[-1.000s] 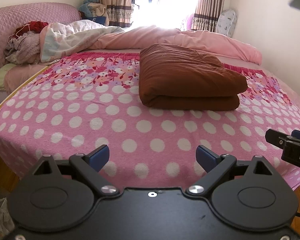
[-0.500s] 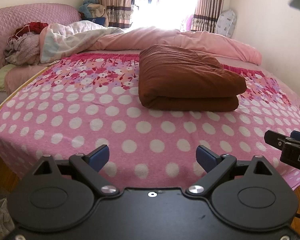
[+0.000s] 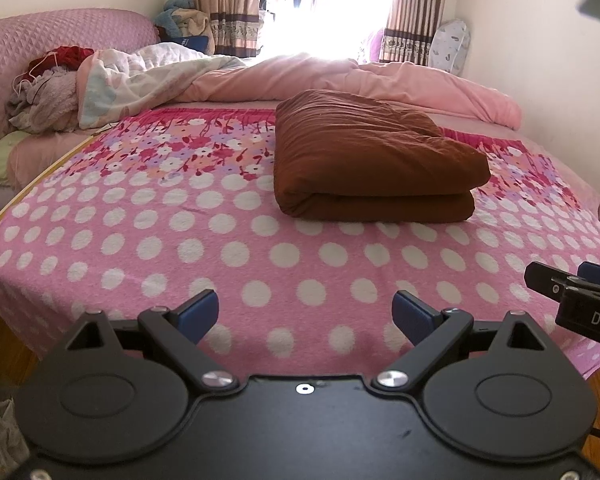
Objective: Fold large clothes
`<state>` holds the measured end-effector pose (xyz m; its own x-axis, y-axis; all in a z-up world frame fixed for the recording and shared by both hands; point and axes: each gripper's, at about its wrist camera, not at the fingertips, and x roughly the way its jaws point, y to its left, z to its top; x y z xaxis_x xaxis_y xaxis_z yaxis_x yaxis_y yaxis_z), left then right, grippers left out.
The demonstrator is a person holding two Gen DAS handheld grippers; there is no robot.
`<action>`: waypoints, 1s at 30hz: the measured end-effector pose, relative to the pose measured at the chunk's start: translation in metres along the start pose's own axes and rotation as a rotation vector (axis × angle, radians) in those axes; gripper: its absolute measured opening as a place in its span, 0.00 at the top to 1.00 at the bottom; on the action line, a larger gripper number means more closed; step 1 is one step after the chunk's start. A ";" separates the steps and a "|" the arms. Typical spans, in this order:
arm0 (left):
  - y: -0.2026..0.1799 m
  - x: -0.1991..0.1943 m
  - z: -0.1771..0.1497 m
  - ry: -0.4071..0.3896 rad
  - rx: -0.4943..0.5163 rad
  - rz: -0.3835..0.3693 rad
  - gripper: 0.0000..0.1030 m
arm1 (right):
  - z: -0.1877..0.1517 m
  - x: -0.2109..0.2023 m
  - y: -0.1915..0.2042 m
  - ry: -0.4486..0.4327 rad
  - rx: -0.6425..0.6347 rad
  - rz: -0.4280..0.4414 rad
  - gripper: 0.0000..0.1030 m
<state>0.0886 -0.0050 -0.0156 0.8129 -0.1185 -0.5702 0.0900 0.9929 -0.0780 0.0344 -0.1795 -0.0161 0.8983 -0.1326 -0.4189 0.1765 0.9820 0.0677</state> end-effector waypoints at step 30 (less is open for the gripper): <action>-0.002 0.002 -0.002 0.010 0.025 0.015 0.07 | -0.005 0.001 -0.003 0.010 -0.003 0.002 0.14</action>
<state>0.0895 -0.0074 -0.0181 0.8083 -0.1039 -0.5796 0.0929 0.9945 -0.0488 0.0328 -0.1816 -0.0217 0.8944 -0.1296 -0.4280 0.1739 0.9826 0.0659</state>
